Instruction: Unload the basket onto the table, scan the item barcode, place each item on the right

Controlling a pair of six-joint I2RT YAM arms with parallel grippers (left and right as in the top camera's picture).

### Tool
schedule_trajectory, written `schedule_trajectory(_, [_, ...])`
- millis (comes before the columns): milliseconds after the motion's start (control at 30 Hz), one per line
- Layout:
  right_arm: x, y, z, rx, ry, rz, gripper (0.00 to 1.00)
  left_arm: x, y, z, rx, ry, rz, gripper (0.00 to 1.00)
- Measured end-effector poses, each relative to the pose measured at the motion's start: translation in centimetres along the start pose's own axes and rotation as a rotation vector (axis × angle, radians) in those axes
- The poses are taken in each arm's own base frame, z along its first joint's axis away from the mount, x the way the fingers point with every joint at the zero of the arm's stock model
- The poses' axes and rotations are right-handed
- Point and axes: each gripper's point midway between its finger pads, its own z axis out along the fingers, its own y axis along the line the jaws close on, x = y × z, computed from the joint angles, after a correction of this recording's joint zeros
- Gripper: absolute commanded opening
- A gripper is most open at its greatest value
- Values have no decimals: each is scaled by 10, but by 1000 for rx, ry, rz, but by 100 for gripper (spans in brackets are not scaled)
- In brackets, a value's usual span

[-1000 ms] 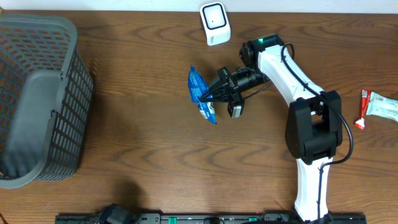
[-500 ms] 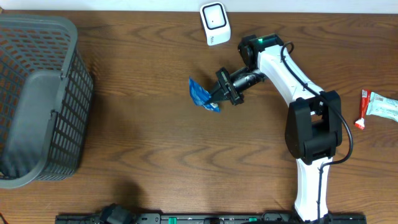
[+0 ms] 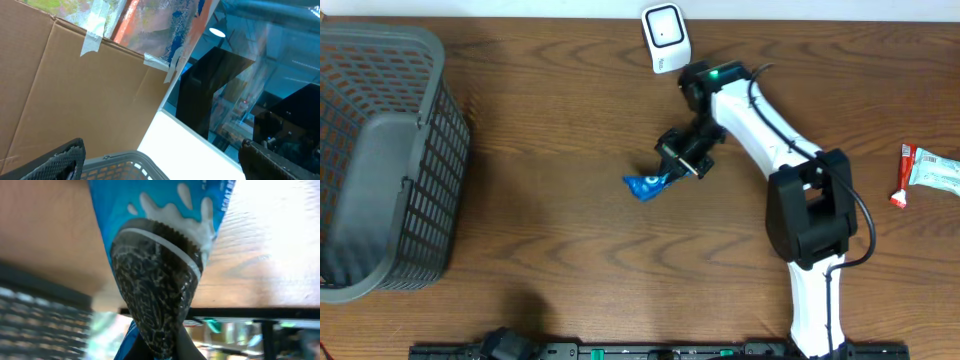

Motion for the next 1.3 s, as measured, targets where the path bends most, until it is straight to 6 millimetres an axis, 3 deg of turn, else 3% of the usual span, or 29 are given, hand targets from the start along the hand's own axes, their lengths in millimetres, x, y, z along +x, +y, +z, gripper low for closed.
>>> schedule_trajectory(167, [8,13,11,-9,-7,-203,1,0,0,0,0,0,0,98])
schedule_trajectory(400, [-1,27,22,10,-114,-370,1,0,0,0,0,0,0,98])
schedule_trajectory(700, [-27,84,13,-138,-303,-596,1,0,0,0,0,0,0,98])
schedule_trajectory(833, [-49,107,-10,-239,-400,-626,1,0,0,0,0,0,0,98])
schedule_trajectory(1100, [-107,148,-89,-498,-652,-530,1,0,0,0,0,0,0,98])
schedule_trajectory(1300, [-124,172,-129,-639,-811,-418,1,0,0,0,0,0,0,98])
